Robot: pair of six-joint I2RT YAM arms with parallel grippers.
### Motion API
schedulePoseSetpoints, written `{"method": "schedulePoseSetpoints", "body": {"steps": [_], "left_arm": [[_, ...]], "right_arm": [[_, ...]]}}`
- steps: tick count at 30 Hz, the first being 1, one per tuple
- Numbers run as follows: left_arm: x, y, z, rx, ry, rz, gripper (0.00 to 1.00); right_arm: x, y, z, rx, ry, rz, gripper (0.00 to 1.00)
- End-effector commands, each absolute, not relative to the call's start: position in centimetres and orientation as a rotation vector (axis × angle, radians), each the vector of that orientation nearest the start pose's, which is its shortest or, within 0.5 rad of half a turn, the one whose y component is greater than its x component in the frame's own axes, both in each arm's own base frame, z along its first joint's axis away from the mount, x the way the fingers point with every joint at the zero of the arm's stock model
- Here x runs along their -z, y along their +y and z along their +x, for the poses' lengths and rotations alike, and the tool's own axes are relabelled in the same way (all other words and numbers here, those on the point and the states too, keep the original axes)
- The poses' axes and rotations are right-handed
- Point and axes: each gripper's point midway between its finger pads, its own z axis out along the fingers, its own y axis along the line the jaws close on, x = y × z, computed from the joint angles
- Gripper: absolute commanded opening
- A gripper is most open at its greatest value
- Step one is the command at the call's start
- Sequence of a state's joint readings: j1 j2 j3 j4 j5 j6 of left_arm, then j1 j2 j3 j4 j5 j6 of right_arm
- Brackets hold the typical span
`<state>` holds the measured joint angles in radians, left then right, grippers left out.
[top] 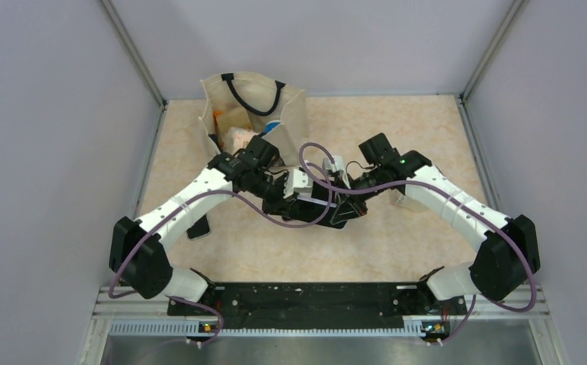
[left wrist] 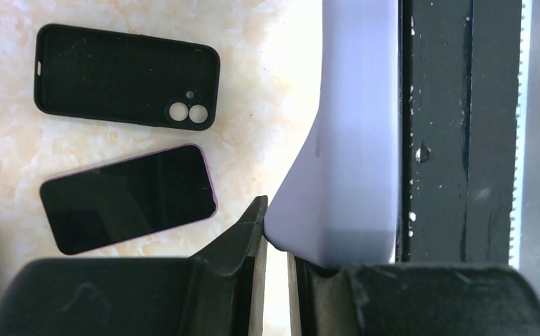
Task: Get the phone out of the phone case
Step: Remove the phone case from the phone.
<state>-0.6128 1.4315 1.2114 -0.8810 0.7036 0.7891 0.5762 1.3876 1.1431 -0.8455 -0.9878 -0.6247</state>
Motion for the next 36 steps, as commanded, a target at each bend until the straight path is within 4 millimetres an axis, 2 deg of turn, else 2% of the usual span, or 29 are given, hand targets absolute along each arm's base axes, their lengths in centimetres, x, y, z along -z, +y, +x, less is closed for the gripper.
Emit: {"method": "schedulePoseSetpoints", "body": {"steps": [1, 12, 21, 24, 29, 32, 36], "left_arm": [[-26.0, -33.8, 24.6, -1.722, -2.232, -2.985, 0.00], [-25.6, -34.6, 23.9, -1.932, -2.289, -2.745, 0.00], [-25.4, -35.2, 24.5, -2.038, -2.421, -2.515, 0.00], [-25.6, -35.5, 24.6, -2.082, -2.470, -2.404, 0.00], [-26.3, -36.0, 24.8, -2.156, -2.488, -2.322, 0.00], [-26.2, -35.9, 24.5, -2.159, -2.458, -2.341, 0.00], [-26.0, -35.1, 23.9, -2.113, -2.401, -2.471, 0.00]], "right_arm": [[-24.6, 30.7, 12.4, -1.504, 1.274, -1.704, 0.00], [-24.5, 30.7, 12.4, -1.499, 1.276, -1.708, 0.00], [-24.3, 30.6, 12.3, -1.494, 1.276, -1.714, 0.00], [-24.3, 30.6, 12.2, -1.492, 1.275, -1.716, 0.00], [-24.2, 30.7, 12.3, -1.487, 1.277, -1.717, 0.00], [-24.1, 30.6, 12.4, -1.478, 1.286, -1.717, 0.00], [-24.0, 30.5, 12.5, -1.454, 1.292, -1.720, 0.00]]}}
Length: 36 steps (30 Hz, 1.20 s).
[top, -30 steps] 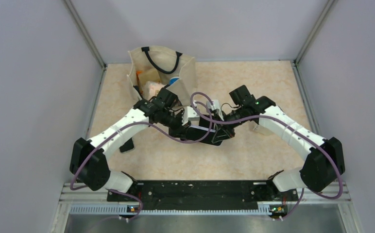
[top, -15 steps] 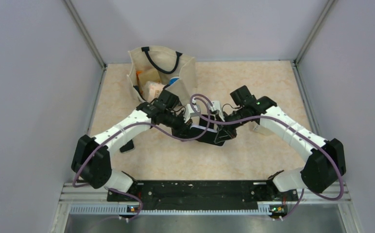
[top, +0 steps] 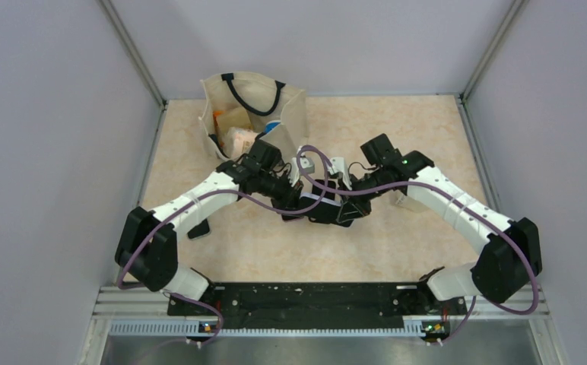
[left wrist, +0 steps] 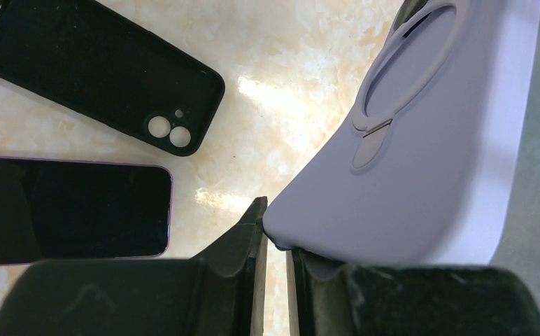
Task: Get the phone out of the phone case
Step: Remove the phone case from the phone.
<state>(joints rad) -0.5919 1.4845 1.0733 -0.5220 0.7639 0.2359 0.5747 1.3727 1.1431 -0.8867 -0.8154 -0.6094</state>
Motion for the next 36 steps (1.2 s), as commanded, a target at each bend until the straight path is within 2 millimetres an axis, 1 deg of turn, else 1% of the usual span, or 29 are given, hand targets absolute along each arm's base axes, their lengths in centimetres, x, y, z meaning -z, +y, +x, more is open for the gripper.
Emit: {"method": "schedulePoseSetpoints", "body": {"steps": [1, 4, 6, 8, 11, 14, 16, 19, 24, 26, 30, 33, 36], "left_arm": [[-25.7, -34.7, 23.5, 1.168, 1.331, 1.394, 0.00], [-25.3, -33.4, 22.8, 1.134, 1.309, 1.448, 0.00], [-25.4, -32.3, 22.5, 1.112, 1.289, 1.476, 0.00], [-25.3, -31.1, 21.9, 1.096, 1.277, 1.516, 0.03], [-25.1, -29.0, 20.8, 1.069, 1.242, 1.597, 0.13], [-24.9, -26.6, 19.7, 1.036, 1.246, 1.668, 0.27], [-24.8, -25.1, 18.9, 1.018, 1.252, 1.699, 0.35], [-25.6, -23.3, 18.3, 1.008, 1.264, 1.697, 0.39], [-28.0, -22.2, 17.1, 1.015, 1.263, 1.666, 0.39], [-28.5, -21.8, 16.6, 0.987, 1.245, 1.674, 0.39], [-28.9, -21.3, 16.0, 0.941, 1.225, 1.683, 0.40], [-30.0, -21.6, 15.8, 0.980, 1.232, 1.635, 0.40], [-31.8, -22.6, 16.0, 1.086, 1.271, 1.523, 0.41]], "right_arm": [[-23.9, 30.5, 12.6, -1.442, 1.300, -1.719, 0.00], [-24.0, 30.4, 13.0, -1.431, 1.309, -1.710, 0.00], [-24.1, 30.4, 13.2, -1.428, 1.312, -1.704, 0.00], [-24.2, 30.3, 13.5, -1.426, 1.322, -1.695, 0.00], [-24.4, 30.2, 14.3, -1.428, 1.345, -1.667, 0.00], [-24.8, 30.0, 15.2, -1.420, 1.356, -1.640, 0.00], [-24.9, 29.9, 15.4, -1.409, 1.359, -1.638, 0.00], [-24.6, 30.0, 15.8, -1.395, 1.378, -1.635, 0.00], [-24.2, 30.2, 16.5, -1.378, 1.409, -1.632, 0.00], [-24.2, 30.3, 16.6, -1.379, 1.413, -1.630, 0.00], [-24.1, 30.3, 16.8, -1.367, 1.422, -1.629, 0.00], [-23.9, 30.4, 17.1, -1.350, 1.435, -1.627, 0.00], [-23.8, 30.5, 17.4, -1.342, 1.444, -1.616, 0.00]]}}
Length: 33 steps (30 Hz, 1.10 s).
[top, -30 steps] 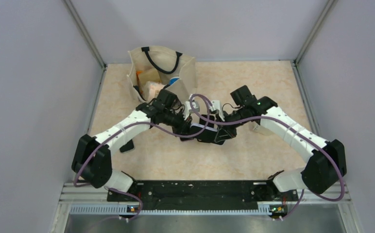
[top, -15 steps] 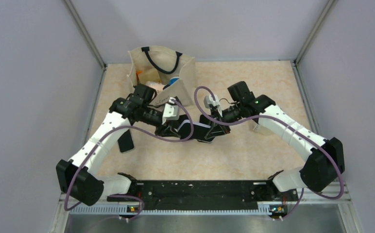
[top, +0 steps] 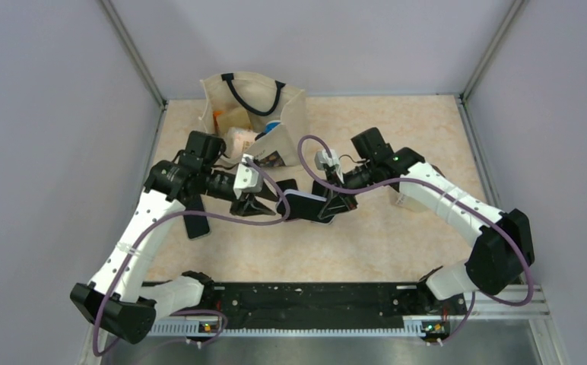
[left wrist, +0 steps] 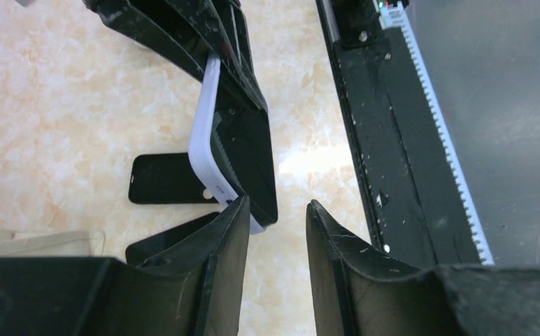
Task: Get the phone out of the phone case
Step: Remove the phone case from the phone.
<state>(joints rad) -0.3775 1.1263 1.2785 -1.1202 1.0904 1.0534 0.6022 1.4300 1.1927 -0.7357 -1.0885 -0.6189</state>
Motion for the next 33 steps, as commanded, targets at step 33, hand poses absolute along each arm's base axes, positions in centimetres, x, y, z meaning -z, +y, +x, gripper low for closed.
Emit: {"method": "schedulePoseSetpoints", "body": {"steps": [33], "left_arm": [[-31.0, -25.3, 21.0, 1.405, 1.712, 0.867, 0.42]], "right_arm": [[-23.4, 30.6, 17.8, -1.307, 1.439, -1.598, 0.00]]}}
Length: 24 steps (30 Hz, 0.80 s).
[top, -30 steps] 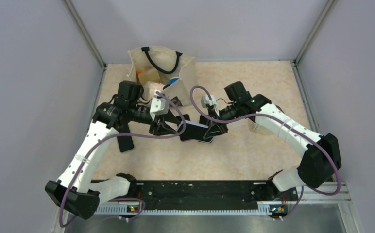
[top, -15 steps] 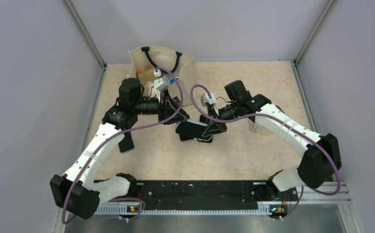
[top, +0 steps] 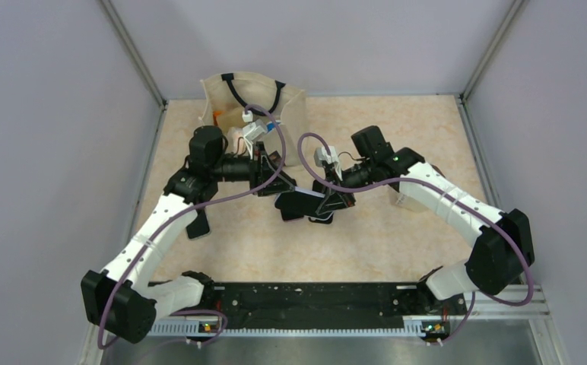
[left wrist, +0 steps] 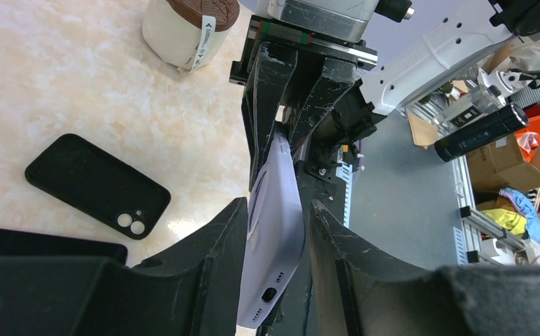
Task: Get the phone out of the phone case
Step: Remove the phone case from the phone.
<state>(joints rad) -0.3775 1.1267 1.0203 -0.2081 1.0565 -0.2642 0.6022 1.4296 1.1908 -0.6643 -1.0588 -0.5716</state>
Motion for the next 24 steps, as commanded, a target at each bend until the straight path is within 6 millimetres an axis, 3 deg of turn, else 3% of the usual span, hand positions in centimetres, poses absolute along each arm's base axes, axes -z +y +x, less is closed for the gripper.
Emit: {"method": "schedulePoseSetpoints", "body": {"steps": [1, 5, 9, 13, 24], "left_arm": [[-30.8, -25.3, 21.0, 1.406, 1.718, 0.864, 0.40], [-30.4, -25.4, 21.0, 1.424, 1.733, 0.851, 0.25], [-30.0, -25.7, 21.0, 1.453, 1.737, 0.846, 0.01], [-30.0, -26.1, 20.9, 1.535, 1.729, 0.820, 0.00], [-27.1, -27.3, 22.4, 1.723, 1.835, 0.594, 0.00]], "right_arm": [[-23.5, 30.6, 17.9, -1.307, 1.438, -1.597, 0.00], [-23.3, 30.6, 18.0, -1.301, 1.443, -1.595, 0.00], [-23.4, 30.7, 18.2, -1.291, 1.445, -1.590, 0.00], [-23.3, 30.7, 18.6, -1.250, 1.449, -1.586, 0.00], [-24.3, 30.8, 18.7, -1.166, 1.390, -1.605, 0.00]]}}
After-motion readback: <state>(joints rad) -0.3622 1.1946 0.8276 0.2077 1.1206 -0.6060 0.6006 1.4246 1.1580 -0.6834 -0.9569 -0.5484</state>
